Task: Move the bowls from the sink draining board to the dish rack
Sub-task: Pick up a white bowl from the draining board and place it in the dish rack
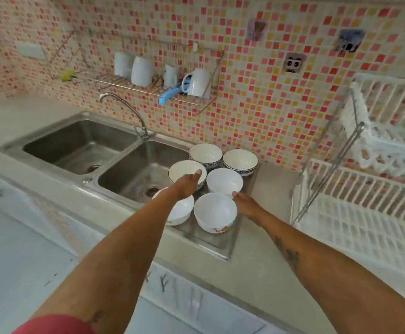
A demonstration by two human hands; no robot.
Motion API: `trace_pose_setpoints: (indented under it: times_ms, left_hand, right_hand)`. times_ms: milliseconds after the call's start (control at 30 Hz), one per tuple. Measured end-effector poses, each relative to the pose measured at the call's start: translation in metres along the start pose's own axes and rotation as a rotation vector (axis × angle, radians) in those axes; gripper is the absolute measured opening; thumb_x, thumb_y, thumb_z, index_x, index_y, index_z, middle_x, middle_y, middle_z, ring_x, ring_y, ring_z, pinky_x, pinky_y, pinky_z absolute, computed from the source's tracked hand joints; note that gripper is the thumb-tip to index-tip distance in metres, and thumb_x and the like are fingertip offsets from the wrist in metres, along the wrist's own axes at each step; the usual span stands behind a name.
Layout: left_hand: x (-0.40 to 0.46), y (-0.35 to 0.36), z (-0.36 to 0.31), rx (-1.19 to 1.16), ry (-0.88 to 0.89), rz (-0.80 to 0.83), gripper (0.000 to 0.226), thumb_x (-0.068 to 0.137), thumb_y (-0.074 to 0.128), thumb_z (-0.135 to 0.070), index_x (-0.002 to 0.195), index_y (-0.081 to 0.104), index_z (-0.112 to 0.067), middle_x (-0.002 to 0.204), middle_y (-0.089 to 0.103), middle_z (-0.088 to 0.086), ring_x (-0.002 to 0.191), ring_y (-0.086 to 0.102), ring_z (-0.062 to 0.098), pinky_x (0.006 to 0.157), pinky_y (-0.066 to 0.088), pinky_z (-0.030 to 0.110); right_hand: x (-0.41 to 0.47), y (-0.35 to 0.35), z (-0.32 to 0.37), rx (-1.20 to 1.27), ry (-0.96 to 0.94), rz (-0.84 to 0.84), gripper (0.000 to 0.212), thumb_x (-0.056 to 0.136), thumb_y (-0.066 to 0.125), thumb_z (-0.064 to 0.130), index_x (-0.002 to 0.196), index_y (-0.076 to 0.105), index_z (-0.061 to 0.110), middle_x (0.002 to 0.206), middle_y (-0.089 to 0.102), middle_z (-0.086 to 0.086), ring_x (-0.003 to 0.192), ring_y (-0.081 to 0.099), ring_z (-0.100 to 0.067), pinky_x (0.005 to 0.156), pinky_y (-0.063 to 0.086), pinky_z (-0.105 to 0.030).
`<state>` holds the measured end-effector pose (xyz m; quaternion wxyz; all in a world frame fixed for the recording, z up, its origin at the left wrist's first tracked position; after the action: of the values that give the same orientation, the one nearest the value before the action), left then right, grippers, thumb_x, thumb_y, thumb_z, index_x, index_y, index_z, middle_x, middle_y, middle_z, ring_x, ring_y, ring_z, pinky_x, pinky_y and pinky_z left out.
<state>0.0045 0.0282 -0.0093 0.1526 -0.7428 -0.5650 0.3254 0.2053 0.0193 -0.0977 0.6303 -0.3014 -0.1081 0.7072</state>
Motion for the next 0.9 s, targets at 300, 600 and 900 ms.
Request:
trace_pose_setpoints:
  times_ms: [300,600,900]
  left_hand:
    - [0.073,0.027,0.022,-0.016,0.077,0.194,0.071,0.101,0.021,-0.053,0.111,0.068,-0.002,0.119,0.067,0.021,0.112,0.061,0.036,0.099,0.045,0.041]
    - [0.101,0.050,0.024,0.080,0.132,0.306,0.067,0.099,0.045,-0.038,0.152,0.015,-0.009,0.139,0.042,0.008,0.136,0.039,0.028,0.114,0.032,0.044]
    - [0.105,0.069,0.027,0.258,0.043,0.398,0.032,0.102,0.034,-0.005,0.127,0.043,0.012,0.129,0.051,0.025,0.112,0.048,0.028,0.109,0.035,0.035]
  right_hand:
    - [0.006,0.018,-0.011,0.234,0.228,-0.281,0.023,0.097,0.043,0.020,0.106,0.061,0.008,0.100,0.058,-0.006,0.094,0.054,-0.021,0.084,0.042,-0.032]
    - [0.005,0.035,-0.020,0.309,0.228,-0.343,0.021,0.100,0.039,0.016,0.108,0.057,0.009,0.103,0.059,-0.007,0.093,0.054,-0.021,0.067,0.043,-0.022]
    - [-0.002,0.040,-0.021,0.397,0.243,-0.451,0.026,0.101,0.037,0.015,0.082,0.051,0.005,0.079,0.050,-0.006,0.074,0.044,-0.017,0.063,0.036,-0.025]
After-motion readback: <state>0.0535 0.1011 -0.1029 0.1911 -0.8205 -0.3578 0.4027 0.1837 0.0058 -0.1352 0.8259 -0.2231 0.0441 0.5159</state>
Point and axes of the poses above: each hand's wrist, its own x-axis towards the middle knuckle, its own y-axis out of the palm, z = x × y, the point moved 3 cm from there along x, towards the middle knuckle
